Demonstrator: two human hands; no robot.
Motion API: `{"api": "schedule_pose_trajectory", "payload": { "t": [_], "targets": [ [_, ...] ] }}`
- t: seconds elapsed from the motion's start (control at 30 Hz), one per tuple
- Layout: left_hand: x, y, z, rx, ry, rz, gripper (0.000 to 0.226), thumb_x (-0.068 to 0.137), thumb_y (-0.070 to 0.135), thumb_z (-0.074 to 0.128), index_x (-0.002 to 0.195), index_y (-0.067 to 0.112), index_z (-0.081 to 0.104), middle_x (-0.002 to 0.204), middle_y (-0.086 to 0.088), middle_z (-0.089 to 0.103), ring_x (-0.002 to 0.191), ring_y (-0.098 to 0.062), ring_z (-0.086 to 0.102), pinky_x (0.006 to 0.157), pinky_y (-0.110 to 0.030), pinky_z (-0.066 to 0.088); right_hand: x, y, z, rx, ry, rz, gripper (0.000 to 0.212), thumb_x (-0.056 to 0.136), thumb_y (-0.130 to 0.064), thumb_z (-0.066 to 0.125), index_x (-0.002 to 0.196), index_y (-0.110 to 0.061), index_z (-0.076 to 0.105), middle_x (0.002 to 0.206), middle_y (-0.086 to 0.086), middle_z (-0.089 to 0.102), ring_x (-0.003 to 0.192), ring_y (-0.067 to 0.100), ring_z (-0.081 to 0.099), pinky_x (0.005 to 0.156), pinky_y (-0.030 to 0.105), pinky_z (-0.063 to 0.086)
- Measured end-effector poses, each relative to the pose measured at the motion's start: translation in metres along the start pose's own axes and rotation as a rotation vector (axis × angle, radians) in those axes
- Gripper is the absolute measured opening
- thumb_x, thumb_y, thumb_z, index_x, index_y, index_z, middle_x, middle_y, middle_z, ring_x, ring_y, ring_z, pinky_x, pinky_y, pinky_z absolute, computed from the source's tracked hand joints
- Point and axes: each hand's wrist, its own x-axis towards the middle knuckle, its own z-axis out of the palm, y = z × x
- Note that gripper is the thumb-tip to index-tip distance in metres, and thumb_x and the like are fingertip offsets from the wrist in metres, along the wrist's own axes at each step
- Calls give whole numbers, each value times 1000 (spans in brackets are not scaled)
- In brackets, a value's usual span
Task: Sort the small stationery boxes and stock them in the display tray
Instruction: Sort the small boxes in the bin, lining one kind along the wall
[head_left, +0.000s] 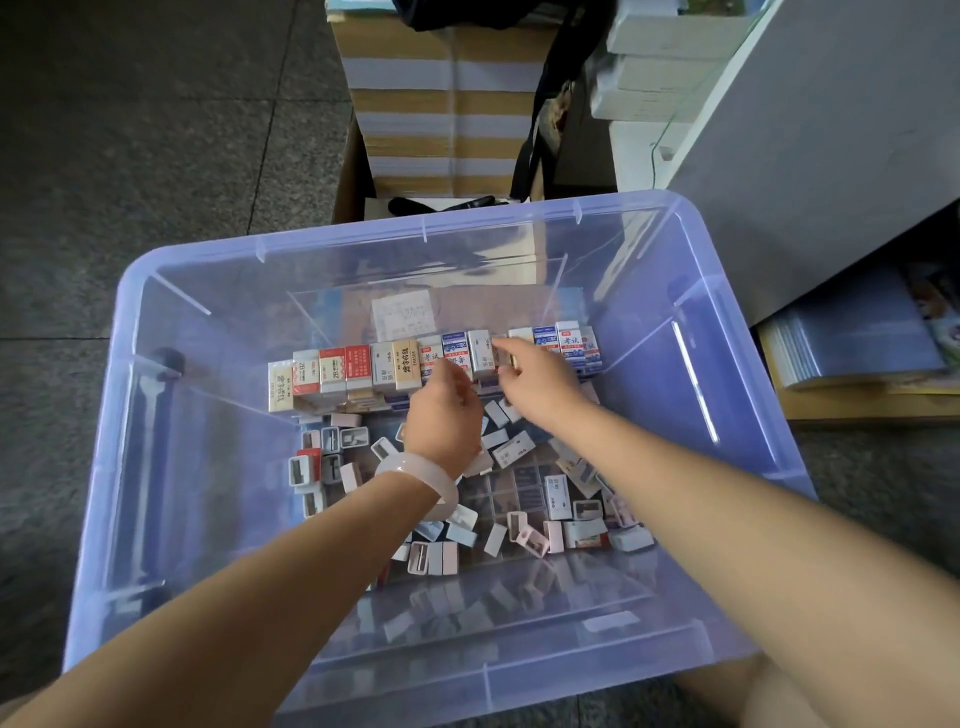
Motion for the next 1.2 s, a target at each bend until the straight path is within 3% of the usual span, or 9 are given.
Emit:
{"api": "schedule_pose_trajectory", "payload": {
  "t": [0.07,0.13,0.33,0.5,0.6,0.8,0.9,1.1,1.2],
  "targets": [
    [0,-7,1,203,-114,158,15,94,10,47,103,5,57,88,-8,63,79,-28,61,73,-38,52,-4,5,-17,-227,49,-73,20,95,-16,43,90,-14,62,92,9,65,85,28,62,68,32,49],
    [-2,-12,3,483,-267,262,19,96,16,45,106,8,60,96,-9,66,87,-29,63,74,-38,53,-10,11,-27,-423,-72,-137,21,95,-18,45,80,-13,59,82,7,62,82,27,62,66,31,47],
    [-4,-19,9,924,-359,402,24,97,12,45,120,12,51,119,-7,57,99,-29,62,69,-35,45,-28,21,3,-807,-401,-245,34,89,-10,54,123,-11,53,119,10,52,111,29,52,76,36,42],
    [3,-13,11,887,-355,431,20,98,17,44,117,12,49,112,-7,60,94,-28,63,65,-33,41,-36,19,12,-873,-381,-188,46,91,-8,53,135,-8,40,131,10,43,118,26,44,88,34,42],
    [3,-9,12,838,-327,392,16,99,18,42,112,11,48,105,-7,61,88,-27,62,63,-32,40,-36,14,5,-961,-419,-270,39,88,-8,55,126,-10,49,124,9,52,114,25,49,89,34,41],
    [1,8,26,731,-386,416,22,100,23,39,111,9,53,108,-8,60,86,-25,59,68,-32,45,-21,-10,-66,-848,-283,105,38,87,0,48,126,0,48,126,16,51,115,33,52,89,37,45],
    [-3,26,50,697,-448,451,28,99,28,45,118,9,53,116,-9,59,99,-27,60,75,-32,45,-33,-12,-77,-835,-268,118,38,89,0,46,127,-1,47,128,16,48,117,34,50,90,38,44],
    [4,32,90,673,-577,247,53,91,37,59,133,10,44,129,-11,52,113,-28,56,86,-36,45,-45,-12,-84,-751,-173,65,31,92,-5,48,123,-2,50,124,17,52,112,36,54,73,30,35],
    [11,28,90,520,-580,103,45,88,31,64,125,9,49,120,-12,58,105,-26,60,81,-32,46,-44,-11,-86,-733,-115,38,30,93,-10,51,122,-5,50,120,16,54,106,35,56,69,29,35]
  ]
}}
